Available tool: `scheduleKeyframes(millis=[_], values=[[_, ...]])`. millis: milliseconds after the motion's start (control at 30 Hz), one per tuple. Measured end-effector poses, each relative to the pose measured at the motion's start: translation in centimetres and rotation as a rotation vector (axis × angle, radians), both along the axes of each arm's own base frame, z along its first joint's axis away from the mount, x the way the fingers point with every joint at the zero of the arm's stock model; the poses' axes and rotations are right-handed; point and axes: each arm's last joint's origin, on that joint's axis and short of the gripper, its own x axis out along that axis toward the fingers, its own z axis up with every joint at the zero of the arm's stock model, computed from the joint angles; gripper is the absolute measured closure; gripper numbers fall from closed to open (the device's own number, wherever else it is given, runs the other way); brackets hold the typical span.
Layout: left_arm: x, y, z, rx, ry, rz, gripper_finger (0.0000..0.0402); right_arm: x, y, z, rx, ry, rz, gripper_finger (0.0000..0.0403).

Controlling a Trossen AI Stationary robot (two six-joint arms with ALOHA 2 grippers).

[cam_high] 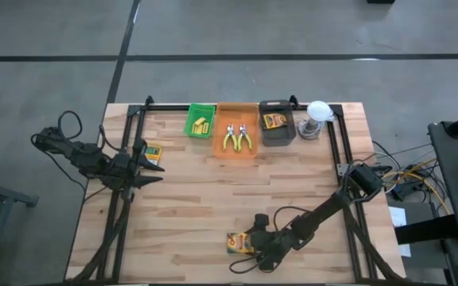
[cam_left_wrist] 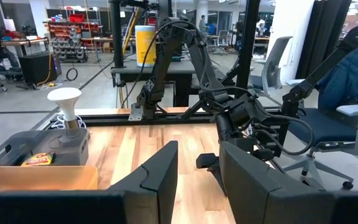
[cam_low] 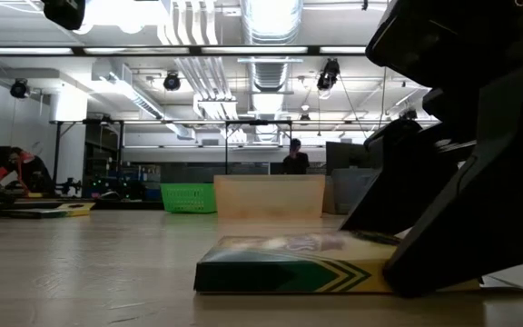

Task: Pick & Place School Supplies
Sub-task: Put the yellow crayon box into the black bin

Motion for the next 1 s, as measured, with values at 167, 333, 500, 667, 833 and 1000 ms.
scheduleKeyframes(millis=[167,333,500,667,833,1000], values=[[0.0,0.0,0.0,0.000,0.000,0.000,0.0278,0.0,0.0,0.0,0.000,0.000,0.000,0.0086],[0.0,0.0,0.0,0.000,-0.001,0.000,0.0278,0.0,0.0,0.2,0.000,-0.002,0.003,0.0079],[0.0,0.0,0.0,0.000,0.000,0.000,0.0278,-0.2,-0.4,1.4,-0.061,-0.015,0.015,0.0082],[0.0,0.0,0.0,0.001,0.001,0.000,0.0278,-0.8,-1.0,4.1,-0.089,-0.036,-0.022,0.0083],[0.0,0.0,0.0,0.002,0.003,0.000,0.0278,-1.7,-1.9,7.8,-0.085,-0.071,-0.073,0.0080],[0.0,0.0,0.0,0.002,0.004,0.000,0.0278,-3.2,-3.7,12.0,-0.017,-0.106,-0.177,0.0079]])
